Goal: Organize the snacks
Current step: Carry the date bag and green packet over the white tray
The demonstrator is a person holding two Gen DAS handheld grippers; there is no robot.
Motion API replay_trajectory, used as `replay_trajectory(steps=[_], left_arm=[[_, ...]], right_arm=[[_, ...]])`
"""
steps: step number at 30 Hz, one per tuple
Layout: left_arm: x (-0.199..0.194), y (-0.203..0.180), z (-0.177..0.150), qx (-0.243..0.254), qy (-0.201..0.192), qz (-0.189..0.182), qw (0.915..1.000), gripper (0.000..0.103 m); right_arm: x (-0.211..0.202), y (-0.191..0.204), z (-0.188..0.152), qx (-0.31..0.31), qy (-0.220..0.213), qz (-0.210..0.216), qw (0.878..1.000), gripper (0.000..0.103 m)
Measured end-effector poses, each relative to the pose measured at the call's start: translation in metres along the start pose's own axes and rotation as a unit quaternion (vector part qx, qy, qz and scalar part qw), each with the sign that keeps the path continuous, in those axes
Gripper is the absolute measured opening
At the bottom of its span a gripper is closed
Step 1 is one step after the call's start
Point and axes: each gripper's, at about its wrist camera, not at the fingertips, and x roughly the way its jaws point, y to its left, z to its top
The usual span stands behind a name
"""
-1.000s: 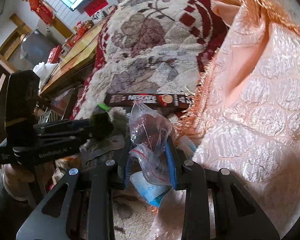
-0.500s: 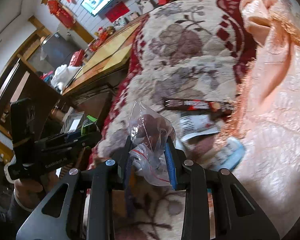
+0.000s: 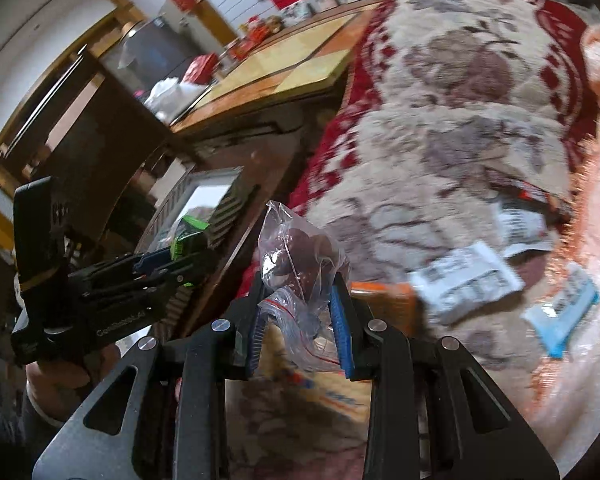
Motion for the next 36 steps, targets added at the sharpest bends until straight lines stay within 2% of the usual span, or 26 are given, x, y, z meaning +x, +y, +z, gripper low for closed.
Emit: replay_trajectory(steps=[10, 20, 28, 36], left_arm=[[-0.023, 0.059, -0.019, -0.044, -0.015, 0.032, 0.9984, 0.041], [-0.036, 0.118, -0.037, -0.098, -0.020, 0.061, 0.9931, 0.041], [-0.032, 0.153, -0.051, -0.132, -0.012, 0.080, 0.9880, 0.041], [-0.022, 0.172, -0.061, -0.156, -0.001, 0.088, 0.9839, 0.041]], right_arm=[[0.037, 0.063, -0.001, -0.059, 0.039, 0.020, 0.997, 0.029], [0.069, 0.120, 0.009, -0.117, 0.067, 0.044, 0.990, 0.029], [0.094, 0.158, 0.009, -0.153, 0.093, 0.054, 0.982, 0.029], [0.122, 0.184, 0.005, -0.178, 0.121, 0.058, 0.975, 0.029]])
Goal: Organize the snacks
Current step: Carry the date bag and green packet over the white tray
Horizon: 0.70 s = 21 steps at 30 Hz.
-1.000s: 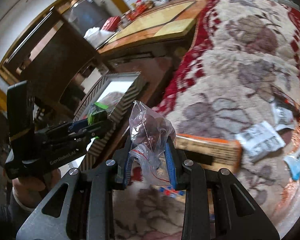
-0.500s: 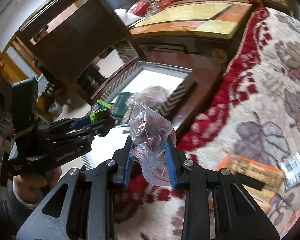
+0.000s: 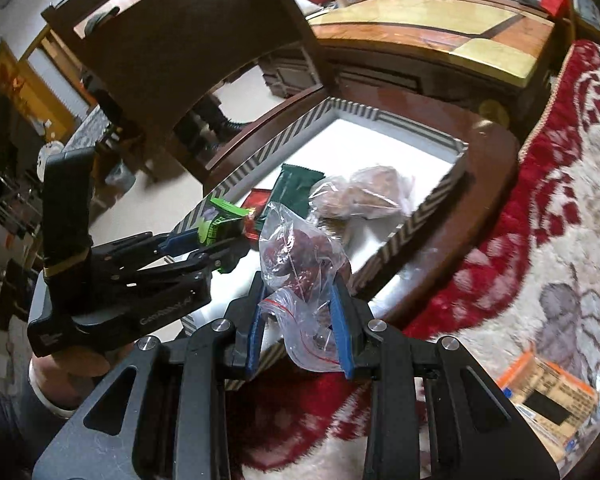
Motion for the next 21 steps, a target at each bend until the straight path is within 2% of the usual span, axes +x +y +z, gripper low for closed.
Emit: replay_trajectory(steps=[13, 21], left_arm=[[0.018, 0.015, -0.006, -0.012, 0.018, 0.019, 0.9996, 0.041], [0.029, 0.020, -0.005, -0.023, 0.032, 0.019, 0.9990, 0.041]], right_arm=[[0.052, 0.011, 0.005, -0.014, 0.050, 0.002, 0.999, 0.028], [0.073, 0.009, 0.004, -0.008, 0.068, 0.004, 0.998, 0.028]])
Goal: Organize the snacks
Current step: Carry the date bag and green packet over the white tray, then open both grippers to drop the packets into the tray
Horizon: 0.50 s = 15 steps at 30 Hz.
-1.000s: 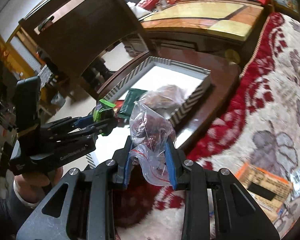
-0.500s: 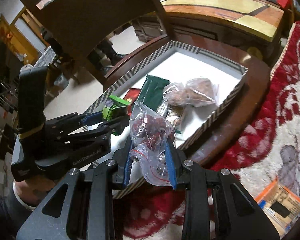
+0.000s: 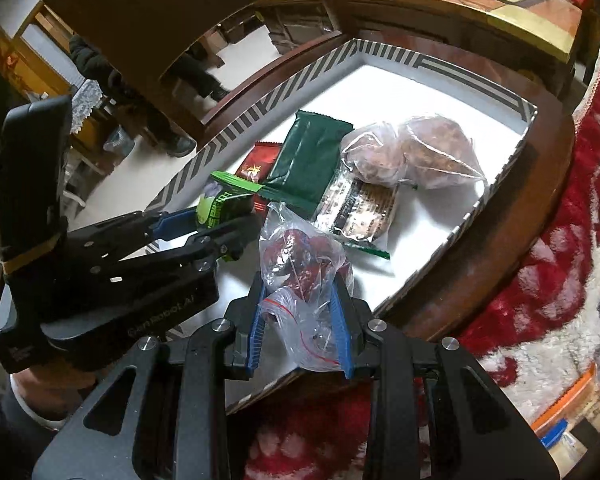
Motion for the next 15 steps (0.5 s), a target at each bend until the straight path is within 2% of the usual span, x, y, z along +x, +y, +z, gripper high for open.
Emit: replay_trajectory(steps=[6, 9, 11, 15], left_arm=[[0.006, 0.002, -0.001, -0.002, 0.009, 0.012, 0.9999, 0.042], [0.009, 0.001, 0.001, -0.005, 0.012, 0.015, 0.9998, 0.044], [0.009, 0.000, 0.001, -0.007, 0.013, 0.020, 0.9997, 0.051], [0.000, 0.004, 0.002, -0.019, -0.001, 0.027, 0.9995, 0.075]], right_arm=[[0.002, 0.004, 0.004, -0.002, -0.003, -0.009, 1.000, 0.030], [-0.001, 0.007, 0.004, -0.003, -0.002, -0.022, 1.000, 0.043], [-0.003, 0.007, 0.005, 0.001, -0.004, -0.021, 1.000, 0.047], [-0.015, 0.006, 0.006, 0.016, -0.014, -0.022, 1.000, 0.048]])
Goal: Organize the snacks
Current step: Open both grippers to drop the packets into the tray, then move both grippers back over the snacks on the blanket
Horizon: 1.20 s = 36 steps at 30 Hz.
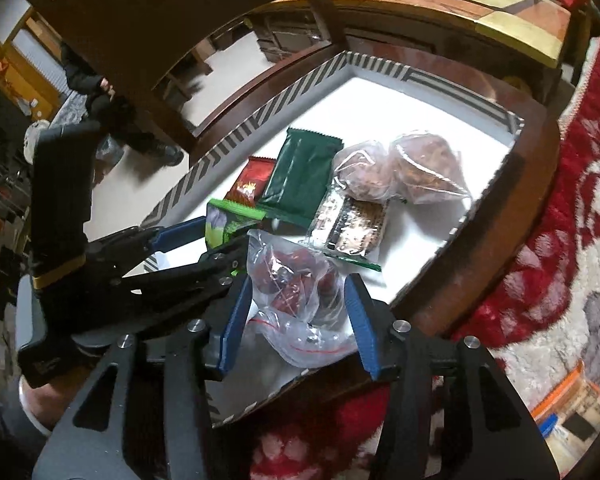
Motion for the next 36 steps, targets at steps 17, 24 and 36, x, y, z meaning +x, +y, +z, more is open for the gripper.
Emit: replay_trajectory(steps=[17, 24, 36], left_arm=[[-0.057, -0.076, -0.003, 0.071, -0.053, -0.048, 0.9949, 0.085], [-0.066, -0.139, -0.015, 0.123, -0.046, -0.089, 0.9873, 0.085], [-0.067, -0.229, -0.036, 0.203, -0.021, -0.128, 0.9706, 0.085]], right_arm=[[-0.092, -0.048, -0.056, 0.064, -0.068, -0.024, 0.995, 0.048], [-0.140, -0.094, -0.094, 0.114, -0.101, -0.053, 0.987, 0.048], [-0.201, -0.184, -0.172, 0.208, -0.118, -0.125, 0.963, 0.057]])
